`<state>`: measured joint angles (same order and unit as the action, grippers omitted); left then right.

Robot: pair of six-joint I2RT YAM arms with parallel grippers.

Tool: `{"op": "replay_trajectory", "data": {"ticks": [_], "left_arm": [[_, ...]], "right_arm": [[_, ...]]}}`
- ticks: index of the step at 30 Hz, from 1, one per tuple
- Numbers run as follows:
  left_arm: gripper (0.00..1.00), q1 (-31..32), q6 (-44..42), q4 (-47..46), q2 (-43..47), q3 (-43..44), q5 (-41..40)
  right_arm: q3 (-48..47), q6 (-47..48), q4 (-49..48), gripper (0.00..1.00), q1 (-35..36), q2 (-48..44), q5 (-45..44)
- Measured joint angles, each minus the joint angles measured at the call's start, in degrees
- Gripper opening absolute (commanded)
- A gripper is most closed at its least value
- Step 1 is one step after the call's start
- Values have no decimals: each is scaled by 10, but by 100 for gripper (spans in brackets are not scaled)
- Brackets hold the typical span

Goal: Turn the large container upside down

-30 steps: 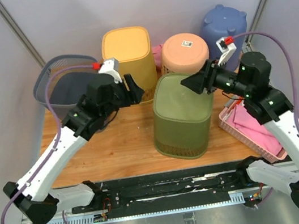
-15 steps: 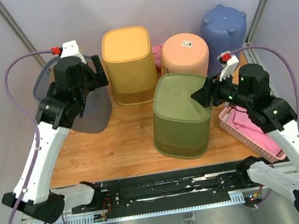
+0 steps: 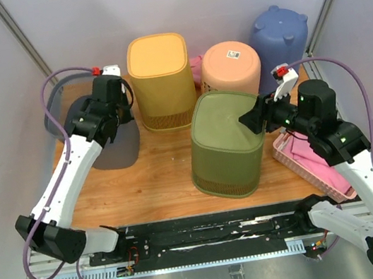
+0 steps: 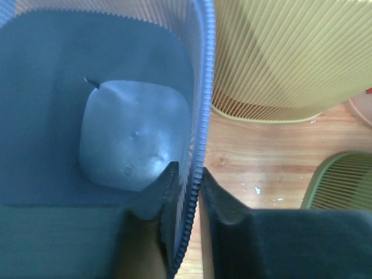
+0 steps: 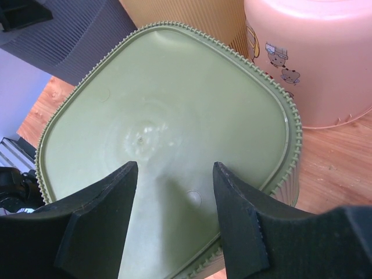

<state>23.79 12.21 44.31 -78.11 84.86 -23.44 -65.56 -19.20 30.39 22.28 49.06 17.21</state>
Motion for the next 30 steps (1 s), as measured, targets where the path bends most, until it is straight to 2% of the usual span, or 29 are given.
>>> {"op": "replay_trajectory", "data": {"ticks": [1, 2, 8, 12, 18, 30], "left_arm": [[3, 0, -3, 2, 7, 0, 4], [1, 0, -6, 7, 14, 0, 10], [0, -5, 13, 71, 69, 22, 36], [0, -3, 43, 103, 103, 59, 91], [0, -3, 90, 122, 174, 68, 182], [0, -3, 185, 129, 272, -22, 301]], "right_arm": [[0, 0, 0, 56, 0, 0, -1], [0, 0, -1, 56, 0, 1, -2], [0, 0, -5, 56, 0, 5, -3], [0, 0, -11, 56, 0, 10, -3], [0, 0, -14, 56, 0, 12, -3], [0, -1, -15, 61, 0, 11, 41]]}}
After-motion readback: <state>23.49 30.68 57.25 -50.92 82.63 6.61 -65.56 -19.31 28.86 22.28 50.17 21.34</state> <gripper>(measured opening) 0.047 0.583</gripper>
